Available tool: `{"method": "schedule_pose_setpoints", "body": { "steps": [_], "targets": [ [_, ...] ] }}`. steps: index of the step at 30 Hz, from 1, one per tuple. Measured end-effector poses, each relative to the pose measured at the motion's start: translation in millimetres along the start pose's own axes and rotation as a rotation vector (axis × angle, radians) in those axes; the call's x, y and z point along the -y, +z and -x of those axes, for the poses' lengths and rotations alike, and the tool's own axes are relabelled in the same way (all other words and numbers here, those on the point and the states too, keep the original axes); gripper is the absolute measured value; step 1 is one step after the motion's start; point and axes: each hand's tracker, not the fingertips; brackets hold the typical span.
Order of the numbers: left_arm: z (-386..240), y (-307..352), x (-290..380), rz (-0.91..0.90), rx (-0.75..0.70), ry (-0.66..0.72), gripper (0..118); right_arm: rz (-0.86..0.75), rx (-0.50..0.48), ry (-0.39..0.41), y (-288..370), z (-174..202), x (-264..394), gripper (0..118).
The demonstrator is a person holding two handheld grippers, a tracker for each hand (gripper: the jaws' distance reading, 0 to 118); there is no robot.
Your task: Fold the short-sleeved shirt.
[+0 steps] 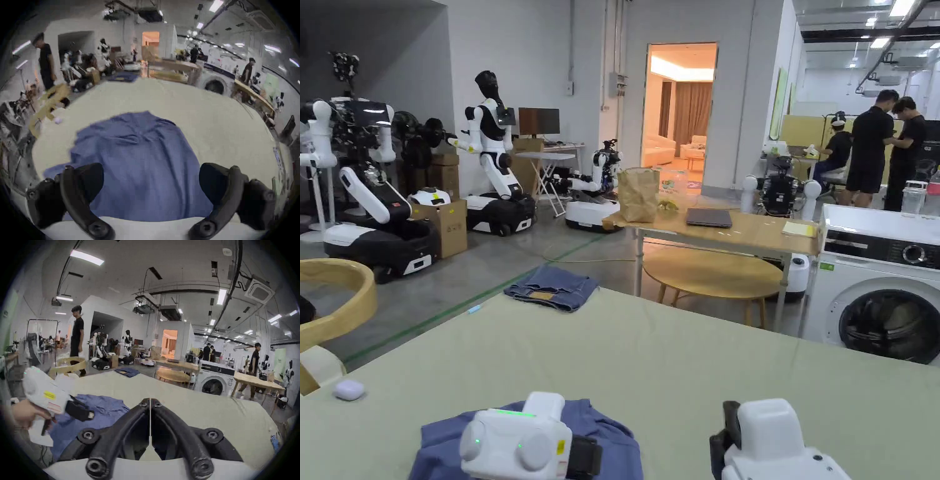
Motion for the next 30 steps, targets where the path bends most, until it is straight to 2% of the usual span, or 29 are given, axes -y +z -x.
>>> {"method": "schedule_pose_setpoints", "body": {
  "steps": [1,2,5,7,8,9,10,11,12,13,14,16,17,19,21,23,30],
  "targets": [
    [-7.5,-27.7,-1.6,0.039,0.010,-0.011,116,0.015,0.010,0.000,-1.8,-6.1,6.7,0],
    [-35.5,-16.1,-4.3,0.066,-0.004,-0.022,116,0.030,0.027,-0.002,-2.7,-12.9,13.4,0],
    [-56.9,-64.2,-4.3,0.121,-0.036,-0.042,116,0.079,0.074,-0.015,-3.3,-32.7,34.4,0],
    [-41.3,-113.7,-6.8,0.171,-0.081,-0.007,115,0.112,0.107,-0.017,-2.6,-45.0,48.7,0],
    [-35.7,-124.2,-4.1,0.199,-0.124,0.006,111,0.135,0.120,-0.019,-1.8,-50.1,54.8,0],
    [-31.4,-130.2,-1.5,0.238,-0.142,-0.012,89,0.155,0.133,-0.022,-0.8,-55.2,60.3,0],
    [-13.1,-172.4,-6.3,0.271,-0.065,0.012,72,0.165,0.142,-0.026,1.1,-60.6,64.9,0],
    [-10.6,-176.5,-16.2,0.244,-0.060,0.002,68,0.172,0.154,-0.039,3.7,-66.1,68.3,0],
    [-11.9,-179.6,-24.4,0.226,-0.048,-0.053,48,0.175,0.164,-0.059,6.6,-71.1,70.3,0],
    [-13.0,-187.2,-32.2,0.214,-0.067,-0.119,6,0.173,0.170,-0.096,10.6,-76.5,71.5,0],
    [-33.4,-144.9,-2.3,0.085,-0.161,-0.206,0,0.173,0.176,-0.113,14.5,-81.0,72.6,0],
    [-37.3,-144.8,7.4,0.119,-0.116,-0.216,0,0.175,0.196,-0.111,24.1,-88.9,73.0,0],
    [-38.5,-139.1,8.9,0.097,-0.102,-0.196,0,0.176,0.205,-0.113,30.8,-94.4,72.8,0],
    [-48.3,-125.5,-5.6,0.024,0.023,-0.138,0,0.170,0.229,-0.116,48.3,-106.7,71.5,0],
    [-78.0,-101.6,-12.9,-0.049,0.078,-0.168,0,0.151,0.273,-0.108,67.2,-121.6,69.5,0],
    [-133.7,-29.1,-8.4,-0.150,0.169,-0.221,0,0.144,0.313,-0.112,89.5,-139.6,65.2,0],
    [-321.2,86.7,-28.9,-0.273,0.484,-0.376,0,0.114,0.503,-0.160,179.2,-208.5,57.8,0]
  ]
}}
